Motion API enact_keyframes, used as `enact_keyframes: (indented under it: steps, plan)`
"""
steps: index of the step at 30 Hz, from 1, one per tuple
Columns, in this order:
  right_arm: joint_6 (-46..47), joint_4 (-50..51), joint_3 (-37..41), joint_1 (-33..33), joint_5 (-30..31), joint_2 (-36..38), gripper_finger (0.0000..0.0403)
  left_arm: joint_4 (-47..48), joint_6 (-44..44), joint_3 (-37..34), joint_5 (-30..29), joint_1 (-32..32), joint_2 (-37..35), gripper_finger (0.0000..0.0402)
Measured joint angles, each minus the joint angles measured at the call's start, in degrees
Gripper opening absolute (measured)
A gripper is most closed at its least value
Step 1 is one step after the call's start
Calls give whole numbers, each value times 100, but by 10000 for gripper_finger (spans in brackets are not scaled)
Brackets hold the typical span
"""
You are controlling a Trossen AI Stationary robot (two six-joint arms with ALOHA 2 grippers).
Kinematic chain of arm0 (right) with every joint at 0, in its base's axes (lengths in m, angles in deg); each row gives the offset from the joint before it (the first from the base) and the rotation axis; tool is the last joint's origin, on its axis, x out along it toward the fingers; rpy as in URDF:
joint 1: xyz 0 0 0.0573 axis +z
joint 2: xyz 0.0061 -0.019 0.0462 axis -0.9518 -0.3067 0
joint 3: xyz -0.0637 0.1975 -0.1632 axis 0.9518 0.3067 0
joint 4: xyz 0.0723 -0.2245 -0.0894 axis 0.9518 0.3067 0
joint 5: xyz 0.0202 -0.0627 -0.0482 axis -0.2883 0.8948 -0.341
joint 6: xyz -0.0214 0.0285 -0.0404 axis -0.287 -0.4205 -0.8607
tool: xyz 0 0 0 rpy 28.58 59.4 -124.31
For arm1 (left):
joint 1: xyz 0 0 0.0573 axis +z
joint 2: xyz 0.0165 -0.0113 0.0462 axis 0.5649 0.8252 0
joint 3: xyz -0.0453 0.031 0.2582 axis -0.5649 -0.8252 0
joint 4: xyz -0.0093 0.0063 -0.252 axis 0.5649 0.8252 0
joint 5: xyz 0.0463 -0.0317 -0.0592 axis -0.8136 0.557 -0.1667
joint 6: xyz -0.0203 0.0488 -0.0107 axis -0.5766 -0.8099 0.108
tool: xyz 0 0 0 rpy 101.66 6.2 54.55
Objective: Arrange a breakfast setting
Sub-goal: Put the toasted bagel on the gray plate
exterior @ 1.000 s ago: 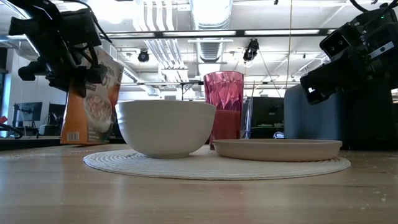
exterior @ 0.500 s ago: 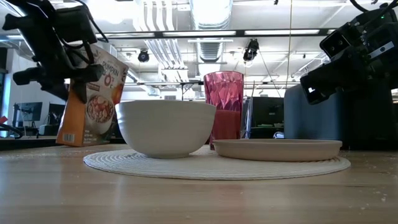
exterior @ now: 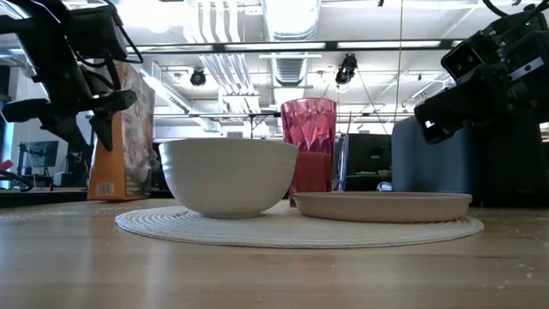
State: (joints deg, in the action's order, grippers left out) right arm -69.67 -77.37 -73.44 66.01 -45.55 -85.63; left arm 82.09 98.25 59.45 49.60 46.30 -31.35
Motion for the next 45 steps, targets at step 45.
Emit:
enact_keyframes:
  steps: [45]
  plan:
    - [0,-2,-1,-2,1,0,79,-5153,-4752,0,1396,-2802,216,176]
